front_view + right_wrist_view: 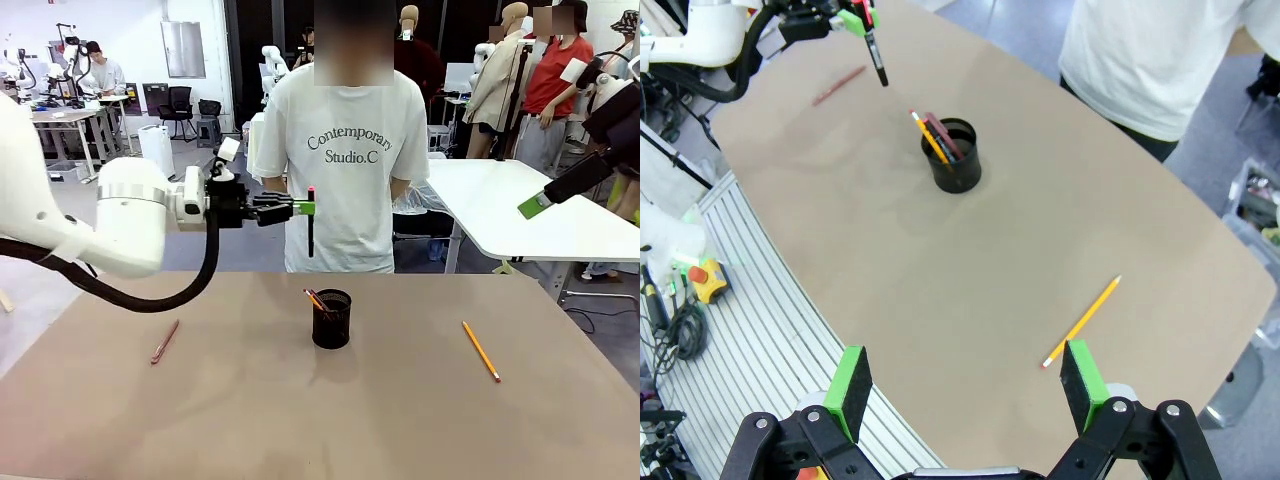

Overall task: Place the pens into the pen holder.
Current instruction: Pick up a writing instrument from the table and place it into the Pen holder.

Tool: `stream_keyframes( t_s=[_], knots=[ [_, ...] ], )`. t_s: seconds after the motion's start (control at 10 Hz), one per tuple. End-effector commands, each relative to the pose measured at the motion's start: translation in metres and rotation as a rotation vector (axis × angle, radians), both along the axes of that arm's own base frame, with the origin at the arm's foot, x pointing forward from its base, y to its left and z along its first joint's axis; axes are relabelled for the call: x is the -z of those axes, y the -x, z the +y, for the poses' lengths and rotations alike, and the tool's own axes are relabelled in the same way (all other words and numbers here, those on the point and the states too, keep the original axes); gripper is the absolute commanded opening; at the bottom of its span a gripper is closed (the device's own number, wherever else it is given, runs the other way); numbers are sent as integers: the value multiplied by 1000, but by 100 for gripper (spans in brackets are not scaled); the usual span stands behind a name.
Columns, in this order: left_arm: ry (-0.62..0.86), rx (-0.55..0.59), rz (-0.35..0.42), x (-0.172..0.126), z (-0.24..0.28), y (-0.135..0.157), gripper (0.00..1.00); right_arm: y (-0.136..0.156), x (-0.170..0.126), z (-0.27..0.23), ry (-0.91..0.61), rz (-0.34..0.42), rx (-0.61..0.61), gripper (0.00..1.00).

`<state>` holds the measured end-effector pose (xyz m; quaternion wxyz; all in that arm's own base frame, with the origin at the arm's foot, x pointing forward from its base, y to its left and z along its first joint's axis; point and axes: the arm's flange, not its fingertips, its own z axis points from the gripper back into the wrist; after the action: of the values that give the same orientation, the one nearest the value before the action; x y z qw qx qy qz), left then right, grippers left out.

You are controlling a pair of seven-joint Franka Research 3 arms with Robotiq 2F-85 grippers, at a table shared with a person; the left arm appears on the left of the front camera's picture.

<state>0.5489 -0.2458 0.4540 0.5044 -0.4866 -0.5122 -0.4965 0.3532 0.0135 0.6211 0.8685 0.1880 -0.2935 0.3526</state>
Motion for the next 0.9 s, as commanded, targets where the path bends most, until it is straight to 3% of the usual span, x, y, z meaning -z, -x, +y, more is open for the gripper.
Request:
stream_keyframes(
  t_s=[0.0, 0.2, 0.3, 0.7, 0.8],
  knots=[
    [31, 8, -68, 6, -9, -6, 0, 0, -1, 1, -13, 4, -2, 100],
    [71, 39, -45, 18, -15, -9, 0, 0, -1, 1, -13, 4, -2, 100],
    [3, 20, -27, 10, -11, -3, 0, 0, -1, 1, -13, 4, -2, 100],
    [12, 26, -26, 15, -13, -5, 0, 0, -1, 1, -13, 4, -2, 100],
    [-8, -3, -97, 25, -20, -6, 0, 0, -1, 1, -13, 4, -2, 100]
  ],
)
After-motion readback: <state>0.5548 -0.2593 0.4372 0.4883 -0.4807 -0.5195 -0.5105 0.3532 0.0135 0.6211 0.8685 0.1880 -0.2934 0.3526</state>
